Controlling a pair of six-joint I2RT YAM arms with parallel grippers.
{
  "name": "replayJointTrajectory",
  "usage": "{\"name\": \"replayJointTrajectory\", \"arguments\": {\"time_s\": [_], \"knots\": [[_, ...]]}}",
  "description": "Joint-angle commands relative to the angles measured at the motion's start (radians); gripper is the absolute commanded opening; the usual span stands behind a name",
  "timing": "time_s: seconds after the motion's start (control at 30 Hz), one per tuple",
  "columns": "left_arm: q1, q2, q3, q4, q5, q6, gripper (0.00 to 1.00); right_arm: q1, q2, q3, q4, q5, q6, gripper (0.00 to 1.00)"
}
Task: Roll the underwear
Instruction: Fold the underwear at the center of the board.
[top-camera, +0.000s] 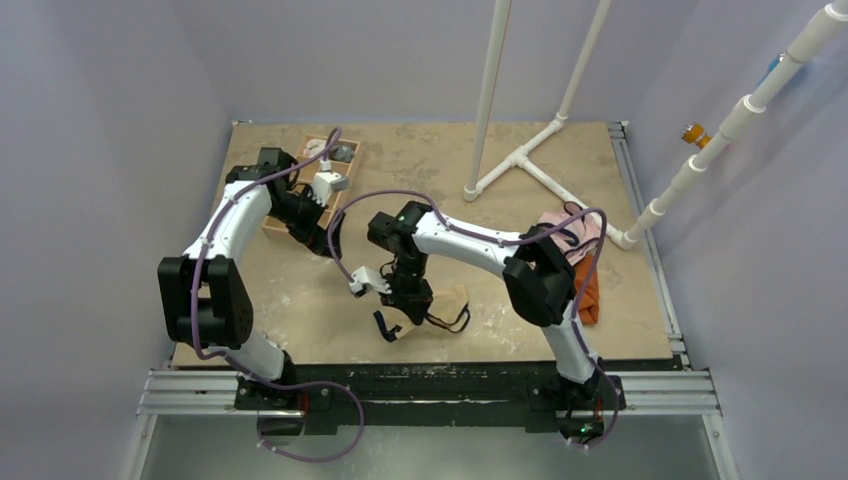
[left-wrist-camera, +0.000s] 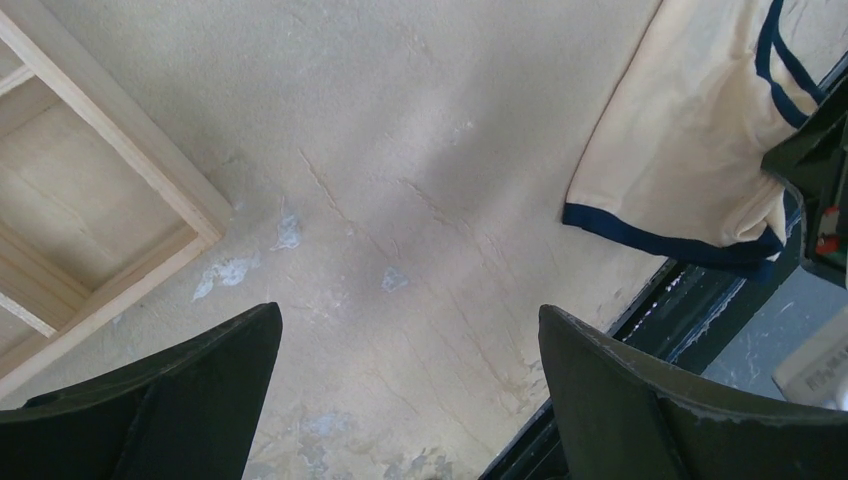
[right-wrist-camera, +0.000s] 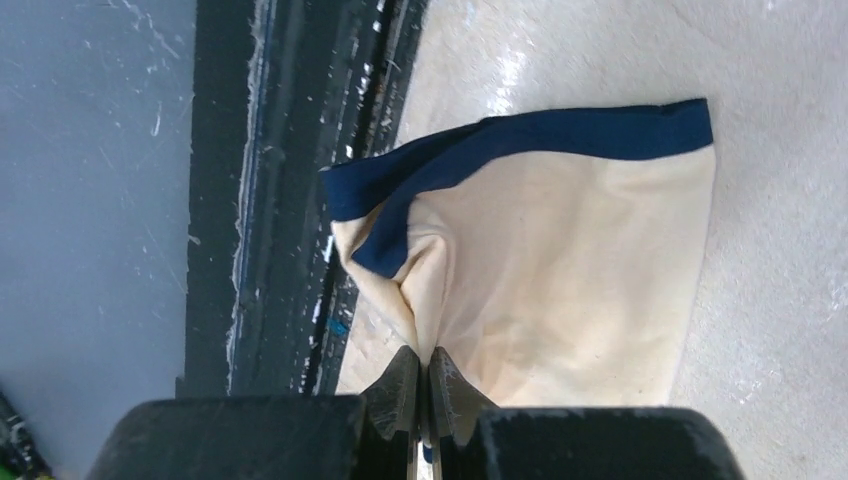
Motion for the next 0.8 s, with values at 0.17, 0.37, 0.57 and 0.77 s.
{"name": "replayJointTrajectory", "arguments": {"time_s": [0.17,0.37,0.57,0.77], "knots": [[0.057,-0.055,-0.040,0.073,-0.075,-0.004,1.00,-0.072,0.130,0.157,-0.083,0.043,-0.056,0.08],[0.067,-0.086,-0.078,0.118,-0.144,-0.029,1.00,-0.079,0.161,0.219,-0.061,0.043,-0.068,0.20],[0.098,-0.112,-0.105,0.160,-0.182,-0.077,1.00,-0.089,0.180,0.248,-0.024,0.058,-0.048,0.25],[0.112,-0.121,-0.108,0.173,-0.206,-0.083,1.00,-0.088,0.179,0.239,0.008,0.045,-0.028,0.25]]}}
